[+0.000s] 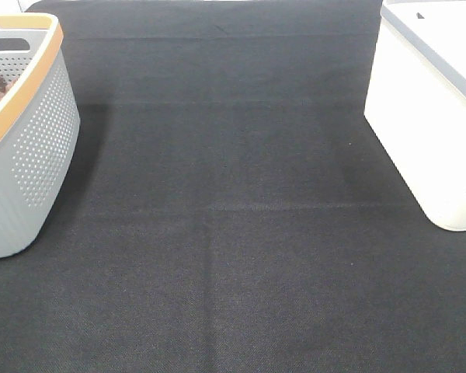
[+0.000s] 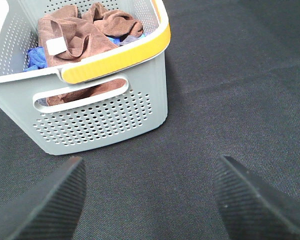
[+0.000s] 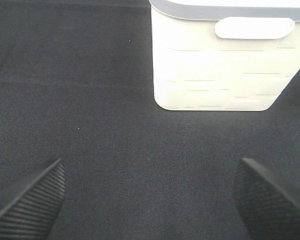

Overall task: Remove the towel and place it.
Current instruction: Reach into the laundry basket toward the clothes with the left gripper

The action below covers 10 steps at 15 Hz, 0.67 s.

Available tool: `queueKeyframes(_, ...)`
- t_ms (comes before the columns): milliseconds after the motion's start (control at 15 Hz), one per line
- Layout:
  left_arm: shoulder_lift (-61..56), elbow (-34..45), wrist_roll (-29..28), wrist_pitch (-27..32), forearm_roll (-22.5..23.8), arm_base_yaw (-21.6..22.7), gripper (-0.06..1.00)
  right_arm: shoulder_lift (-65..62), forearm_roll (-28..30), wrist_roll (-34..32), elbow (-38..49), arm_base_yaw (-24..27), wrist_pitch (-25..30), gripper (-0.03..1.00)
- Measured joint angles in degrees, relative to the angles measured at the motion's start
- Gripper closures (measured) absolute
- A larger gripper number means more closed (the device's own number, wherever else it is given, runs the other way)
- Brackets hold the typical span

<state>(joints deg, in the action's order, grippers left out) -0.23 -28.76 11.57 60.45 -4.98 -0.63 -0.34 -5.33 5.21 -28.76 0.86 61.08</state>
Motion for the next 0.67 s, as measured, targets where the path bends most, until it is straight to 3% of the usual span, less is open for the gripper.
queueKeyframes(667,0.0,0.0,0.0,0.0,0.0,0.0,0.25,0.0,0.0,0.0,0.0,0.0,0.0,0.11)
